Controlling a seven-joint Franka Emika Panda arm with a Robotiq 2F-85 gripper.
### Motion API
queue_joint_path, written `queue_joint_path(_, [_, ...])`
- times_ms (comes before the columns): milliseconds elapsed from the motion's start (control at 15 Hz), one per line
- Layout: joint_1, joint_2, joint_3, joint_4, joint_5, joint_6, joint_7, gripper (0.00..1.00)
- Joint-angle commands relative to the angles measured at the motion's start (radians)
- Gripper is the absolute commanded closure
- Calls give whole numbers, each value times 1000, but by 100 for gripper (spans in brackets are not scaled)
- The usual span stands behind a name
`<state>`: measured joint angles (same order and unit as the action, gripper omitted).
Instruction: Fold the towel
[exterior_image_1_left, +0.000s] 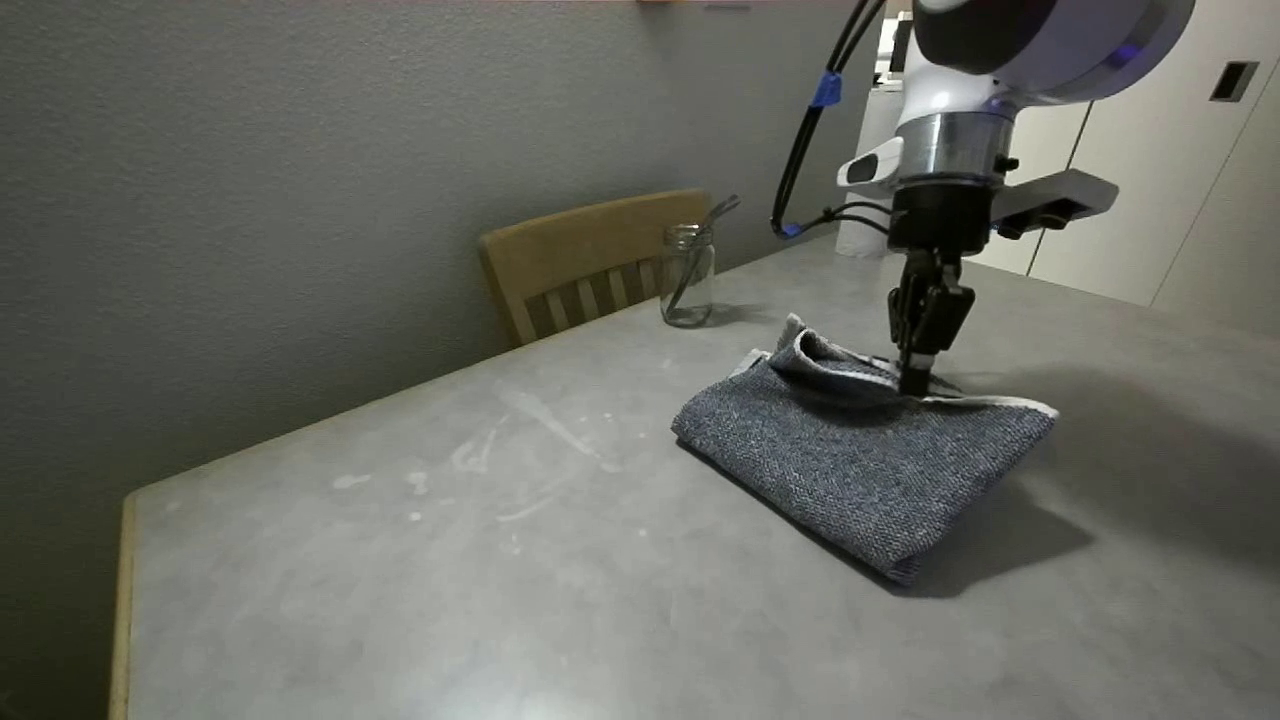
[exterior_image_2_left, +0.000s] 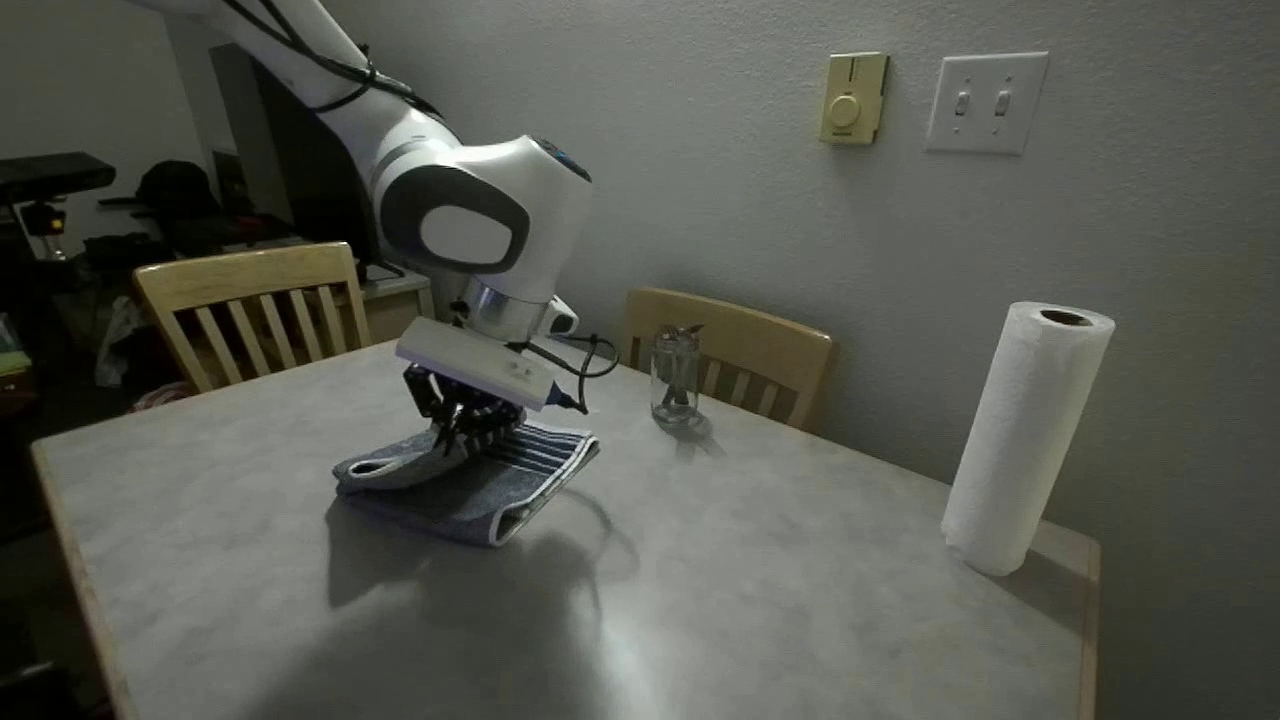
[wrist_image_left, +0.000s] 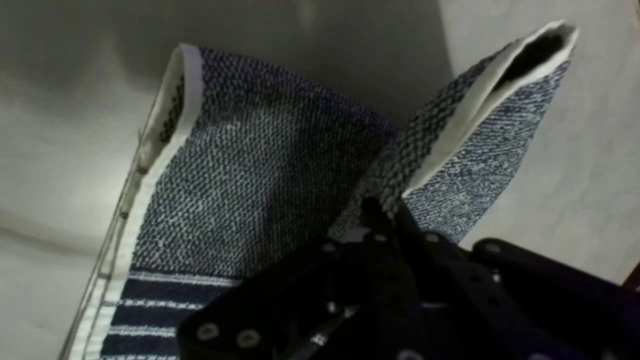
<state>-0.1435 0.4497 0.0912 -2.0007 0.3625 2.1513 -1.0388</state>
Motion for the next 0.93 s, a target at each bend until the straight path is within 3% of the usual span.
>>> queue_joint_path(0, [-14,12,-6,70,-32,-50,-13,99])
queue_joint_path(533, [-13,33,-5,179,-134,-107,-84,99])
queue_joint_path(867, [-35,48,1,217,-94,-141,-137,99])
